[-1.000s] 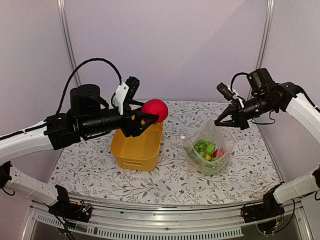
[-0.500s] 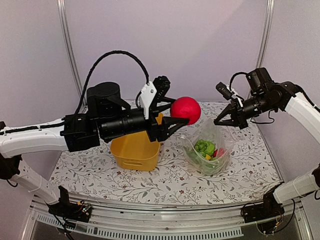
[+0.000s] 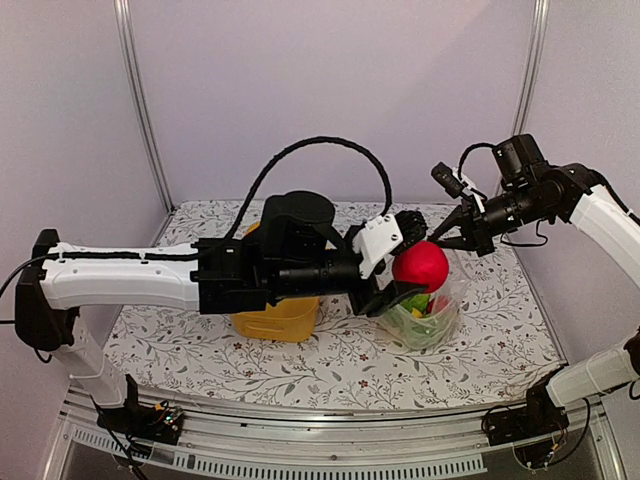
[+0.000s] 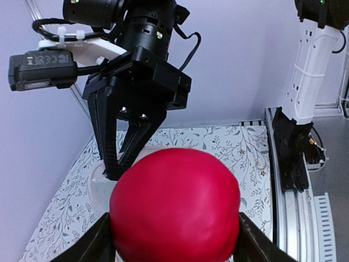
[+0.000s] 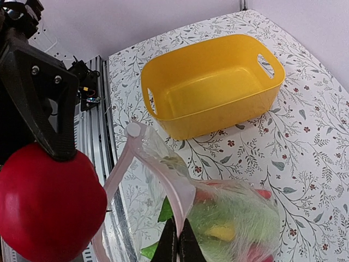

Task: Place the food in the zip-top bag and seal the zipper
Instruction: Place the fake vegetable in the zipper food storage bag.

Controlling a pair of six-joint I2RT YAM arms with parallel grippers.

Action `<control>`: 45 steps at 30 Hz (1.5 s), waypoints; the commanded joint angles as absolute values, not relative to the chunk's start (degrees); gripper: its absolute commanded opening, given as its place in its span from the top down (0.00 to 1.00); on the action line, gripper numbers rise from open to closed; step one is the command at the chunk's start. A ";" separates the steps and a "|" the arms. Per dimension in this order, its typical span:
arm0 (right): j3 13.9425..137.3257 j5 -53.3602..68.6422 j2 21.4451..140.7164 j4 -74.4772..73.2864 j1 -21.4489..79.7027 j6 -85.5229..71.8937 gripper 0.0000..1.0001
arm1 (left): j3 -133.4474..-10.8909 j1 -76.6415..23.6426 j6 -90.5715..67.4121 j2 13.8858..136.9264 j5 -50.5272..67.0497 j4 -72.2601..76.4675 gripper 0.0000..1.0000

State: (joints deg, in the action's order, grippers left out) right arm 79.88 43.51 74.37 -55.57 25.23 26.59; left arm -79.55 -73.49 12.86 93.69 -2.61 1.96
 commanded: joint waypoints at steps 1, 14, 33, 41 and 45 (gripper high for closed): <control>78.61 42.67 72.92 -54.06 25.63 26.19 1.00 | -83.23 -75.94 18.02 97.54 -7.71 -4.38 0.61; 77.35 42.56 72.16 -53.43 25.60 26.19 1.00 | -94.87 -79.09 22.52 111.01 -28.18 -14.23 0.52; 76.14 42.09 71.63 -52.85 25.58 26.27 1.00 | -87.70 -79.97 18.19 98.24 -23.99 -4.59 0.06; 75.24 41.63 70.69 -52.88 25.58 26.61 1.00 | -78.41 -79.99 24.19 87.72 -12.42 -7.97 0.22; 75.26 41.44 70.66 -53.18 25.58 26.76 1.00 | -81.37 -79.92 25.57 87.93 -8.46 -18.43 0.30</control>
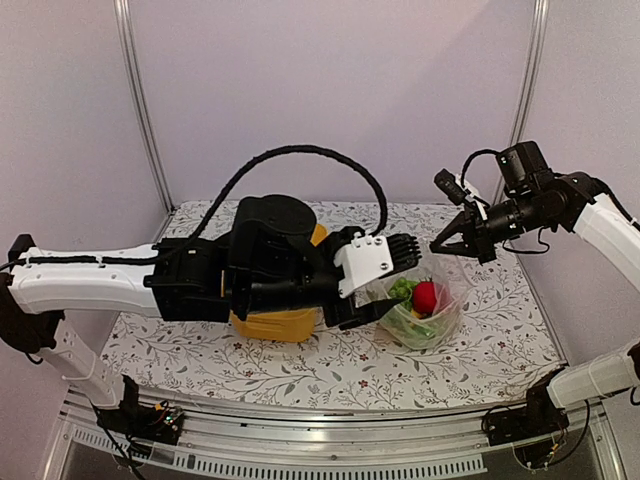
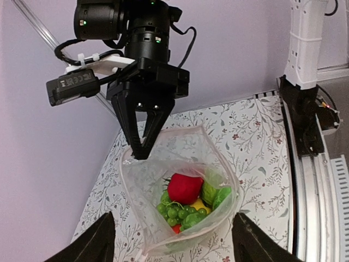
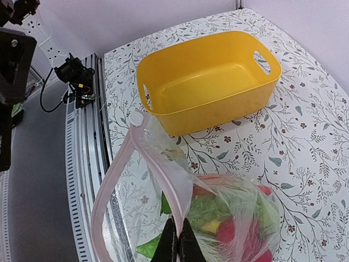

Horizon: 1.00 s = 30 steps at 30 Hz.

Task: Place the food in the zip-top bag and seal the zipper
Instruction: Place the fake vegetable in the zipper food storage bag, then pick up the zipper food storage bag from the center of the board.

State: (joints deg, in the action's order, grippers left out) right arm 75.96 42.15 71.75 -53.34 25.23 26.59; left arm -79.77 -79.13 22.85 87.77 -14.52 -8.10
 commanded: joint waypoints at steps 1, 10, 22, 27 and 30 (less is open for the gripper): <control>75.26 41.34 70.66 -53.29 25.58 26.80 1.00 | -82.35 -79.90 25.39 88.62 -7.78 -20.46 0.32; 75.27 41.36 70.91 -53.50 25.58 26.96 1.00 | -88.39 -79.47 24.99 96.80 -11.59 -26.18 0.43; 74.72 41.59 70.14 -53.99 25.58 27.25 1.00 | -91.65 -79.41 31.43 104.46 -17.03 -23.77 0.49; 74.53 41.83 70.20 -54.07 25.58 27.33 1.00 | -95.08 -79.42 32.81 108.34 -19.53 -26.11 0.62; 74.61 42.06 70.53 -54.22 25.59 27.42 1.00 | -96.61 -79.51 33.38 109.55 -18.43 -26.54 0.67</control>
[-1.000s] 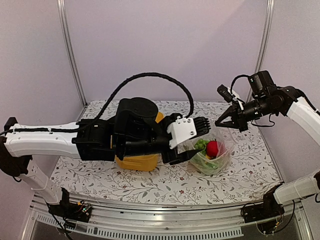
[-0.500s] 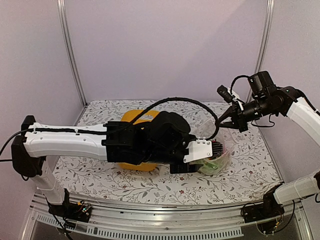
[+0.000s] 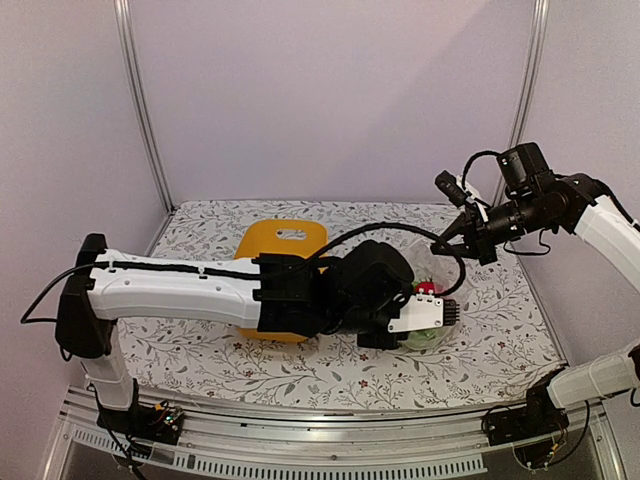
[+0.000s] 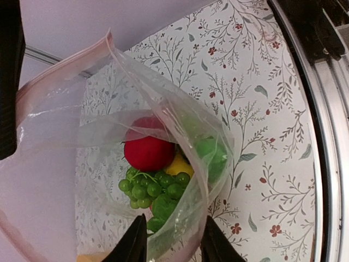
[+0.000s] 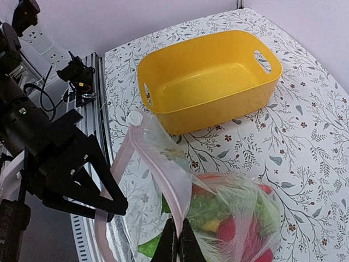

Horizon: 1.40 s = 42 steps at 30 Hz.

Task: Place the food in the zip-top bag and seal the zipper
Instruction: Pick up the zipper food storage bag from the center of the board.

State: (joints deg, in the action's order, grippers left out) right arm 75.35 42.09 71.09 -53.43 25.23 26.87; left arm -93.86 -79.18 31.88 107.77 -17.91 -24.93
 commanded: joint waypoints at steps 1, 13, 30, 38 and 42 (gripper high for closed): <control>74.73 42.13 70.69 -54.23 25.63 27.42 1.00 | -97.00 -79.53 33.59 109.82 -17.99 -26.70 0.69; 80.07 40.00 71.62 -59.62 25.58 28.43 0.91 | -102.69 -79.67 31.03 109.14 -14.68 -30.60 1.00; 88.99 33.67 69.19 -72.26 24.32 39.24 0.54 | -104.57 -77.42 25.73 107.62 -15.41 -30.96 1.00; 80.75 31.58 62.61 -73.98 21.51 45.63 0.42 | -100.63 -75.31 23.68 104.84 -13.12 -27.16 1.00; 75.74 29.74 61.09 -73.16 21.47 47.54 0.41 | -99.90 -74.81 23.13 104.25 -12.78 -26.31 1.00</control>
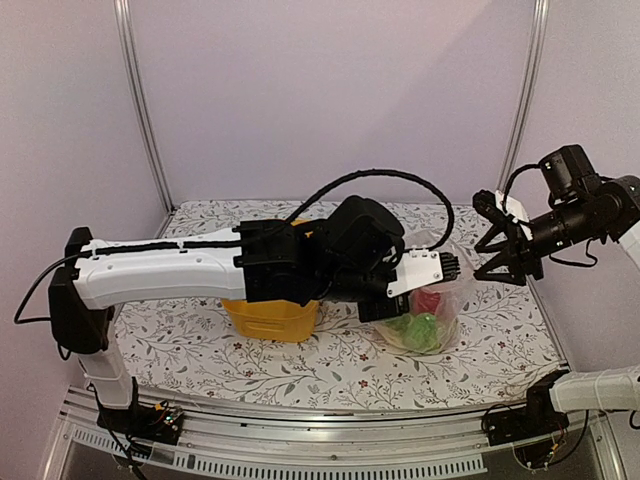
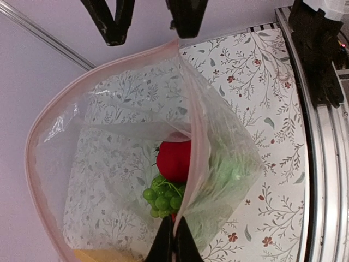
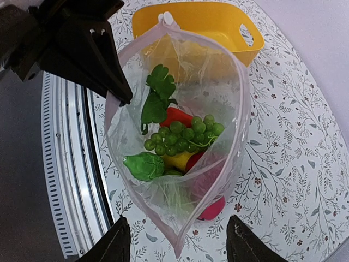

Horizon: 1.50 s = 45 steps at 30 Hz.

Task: Place the food in the zip-top bag and seal the zipper
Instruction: Pick up the zipper food storage bag from the center of the board.

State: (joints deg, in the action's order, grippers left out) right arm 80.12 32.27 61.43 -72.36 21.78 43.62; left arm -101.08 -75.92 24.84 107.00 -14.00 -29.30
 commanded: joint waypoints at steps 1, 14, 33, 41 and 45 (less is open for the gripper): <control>74.70 29.04 60.78 -72.40 21.49 47.61 0.41 | -99.78 -74.74 23.00 104.16 -12.64 -26.02 1.00; 70.70 30.53 58.42 -65.61 21.54 47.37 0.65 | -99.58 -73.61 22.00 104.66 -11.49 -24.81 1.00; 77.39 29.06 61.10 -65.12 21.47 47.89 0.95 | -55.41 -65.68 3.97 75.17 -14.80 12.92 0.31; 78.13 29.60 62.98 -64.42 21.47 47.43 0.93 | -40.83 -60.47 5.01 71.46 -3.18 30.86 0.33; 78.37 29.62 63.78 -64.18 21.45 47.16 0.93 | -39.73 -59.24 4.98 75.85 2.02 36.42 0.35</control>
